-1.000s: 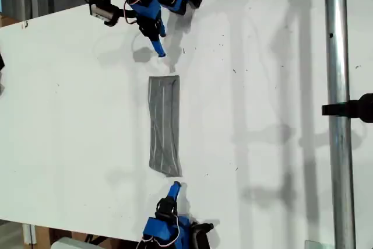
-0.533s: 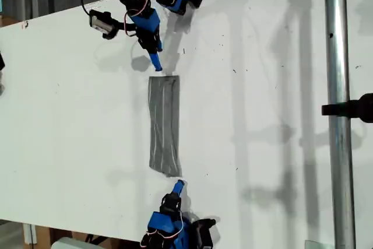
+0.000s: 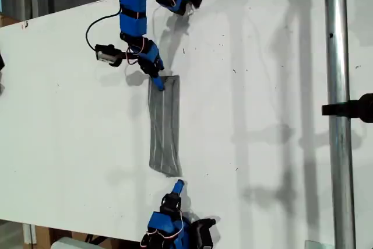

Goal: Grasp corners of a towel and fold twice.

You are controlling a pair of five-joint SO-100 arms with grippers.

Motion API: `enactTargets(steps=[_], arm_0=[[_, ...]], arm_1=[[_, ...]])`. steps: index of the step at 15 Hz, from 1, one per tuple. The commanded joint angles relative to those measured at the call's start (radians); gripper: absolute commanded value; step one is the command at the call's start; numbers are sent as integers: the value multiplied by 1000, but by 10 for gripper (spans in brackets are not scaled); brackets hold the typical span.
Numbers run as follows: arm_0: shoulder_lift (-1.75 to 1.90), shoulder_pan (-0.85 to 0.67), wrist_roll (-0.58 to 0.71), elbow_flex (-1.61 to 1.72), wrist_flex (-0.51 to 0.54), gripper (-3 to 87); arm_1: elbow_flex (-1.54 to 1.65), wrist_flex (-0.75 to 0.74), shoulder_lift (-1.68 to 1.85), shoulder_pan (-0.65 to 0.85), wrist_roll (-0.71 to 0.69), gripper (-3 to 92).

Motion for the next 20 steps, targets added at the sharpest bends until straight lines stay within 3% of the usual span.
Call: enactTargets(steps=[1,4,6,7,9,10,14,16,17,20], arm_0=[[9,-6,5,9,-18,-29],[9,-9,9,12,-18,-29],[9,-2,11,12,-18,-29],[9,2,9,14,-17,-29],[9,5,14,14,-18,-29],[9,5,14,14,-18,-29],[9,2,18,14,-20,-29],[9,-3,20,14,-20,-29],[9,-5,20,14,-20,-29],[9,-2,18,14,-20,-29]], arm_1=[[-133,-12,-100,-12,28,360],[-341,-138,-331,-94,66,299],[-350,-364,-400,-126,97,151],[-348,-387,-407,-126,114,37],[-265,-362,-321,-101,166,13],[-244,-239,-242,-77,146,-1],[-250,577,155,-11,74,-2],[-256,887,244,-14,87,-2],[-258,885,253,-43,91,-2],[-233,199,333,-183,-18,-2]])
